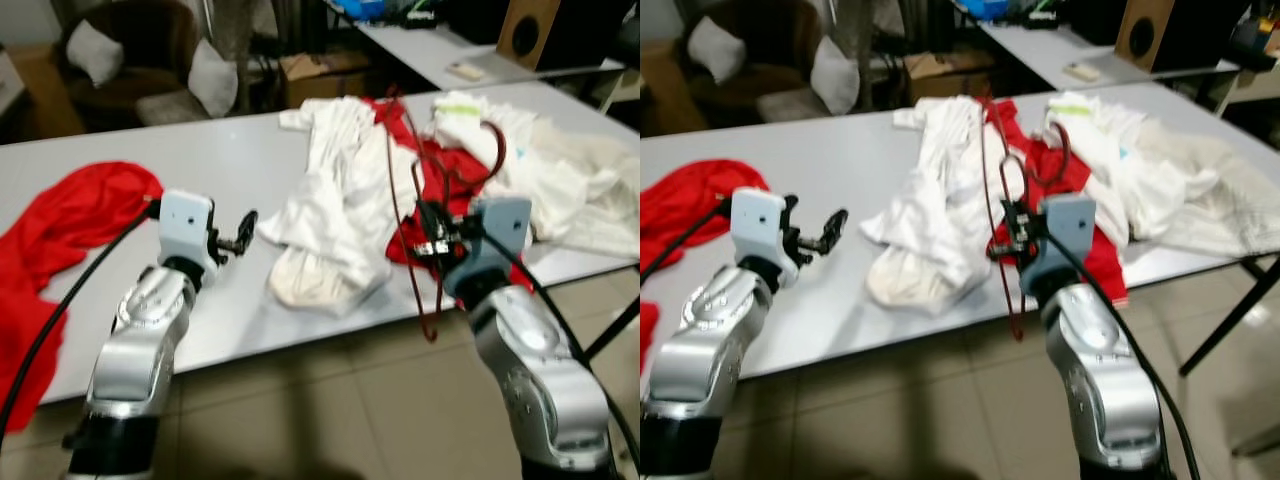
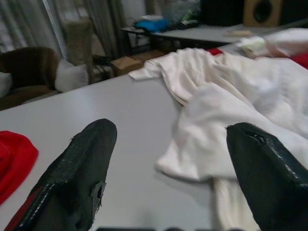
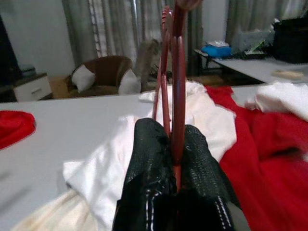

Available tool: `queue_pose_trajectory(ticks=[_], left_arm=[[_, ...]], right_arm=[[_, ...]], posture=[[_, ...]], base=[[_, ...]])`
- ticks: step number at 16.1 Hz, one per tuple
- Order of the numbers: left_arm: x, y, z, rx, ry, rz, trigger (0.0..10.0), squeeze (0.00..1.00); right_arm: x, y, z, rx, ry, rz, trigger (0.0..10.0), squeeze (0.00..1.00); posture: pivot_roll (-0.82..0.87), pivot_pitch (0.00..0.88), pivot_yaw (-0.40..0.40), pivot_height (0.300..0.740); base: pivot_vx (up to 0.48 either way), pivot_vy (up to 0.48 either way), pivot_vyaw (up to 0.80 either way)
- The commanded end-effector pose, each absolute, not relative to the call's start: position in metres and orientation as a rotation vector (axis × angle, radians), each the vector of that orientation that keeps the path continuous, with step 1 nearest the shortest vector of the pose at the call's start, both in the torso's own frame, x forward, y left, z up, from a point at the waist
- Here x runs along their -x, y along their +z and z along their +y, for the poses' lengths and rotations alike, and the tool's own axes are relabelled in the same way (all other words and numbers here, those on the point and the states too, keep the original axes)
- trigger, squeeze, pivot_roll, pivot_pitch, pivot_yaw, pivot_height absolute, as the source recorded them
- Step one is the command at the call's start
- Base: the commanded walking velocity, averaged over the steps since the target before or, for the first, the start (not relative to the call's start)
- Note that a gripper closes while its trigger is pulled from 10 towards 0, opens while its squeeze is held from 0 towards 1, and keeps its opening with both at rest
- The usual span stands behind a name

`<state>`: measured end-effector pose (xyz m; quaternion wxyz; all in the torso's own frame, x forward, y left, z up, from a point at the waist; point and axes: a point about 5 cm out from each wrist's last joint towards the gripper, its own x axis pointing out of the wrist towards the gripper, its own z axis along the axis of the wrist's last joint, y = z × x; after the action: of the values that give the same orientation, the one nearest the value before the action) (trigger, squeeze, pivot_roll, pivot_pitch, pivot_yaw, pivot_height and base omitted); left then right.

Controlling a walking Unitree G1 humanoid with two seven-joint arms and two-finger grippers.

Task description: Hang hanger

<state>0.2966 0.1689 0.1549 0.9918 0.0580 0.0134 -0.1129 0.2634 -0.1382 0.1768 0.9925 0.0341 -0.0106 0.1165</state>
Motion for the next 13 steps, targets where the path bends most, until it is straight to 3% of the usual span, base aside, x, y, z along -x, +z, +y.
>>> queue_pose_trajectory(ticks=[1, 13], left_arm=[[-0.298, 0.153, 0.171, -0.145, -0.217, 0.037, 10.0, 0.16], [-0.3, 0.147, 0.173, -0.136, -0.212, 0.044, 10.0, 0.16]], right_arm=[[-0.263, 0.173, -0.14, -0.061, 0.212, 0.005, 10.0, 0.0], [-0.261, 0.159, -0.139, -0.073, 0.234, 0.056, 10.0, 0.0]], posture=[[-0.11, 0.0, 0.065, 0.74], [-0.11, 0.0, 0.053, 0.74]], base=[[0.0, 0.337, 0.0], [0.0, 0.336, 0.0]])
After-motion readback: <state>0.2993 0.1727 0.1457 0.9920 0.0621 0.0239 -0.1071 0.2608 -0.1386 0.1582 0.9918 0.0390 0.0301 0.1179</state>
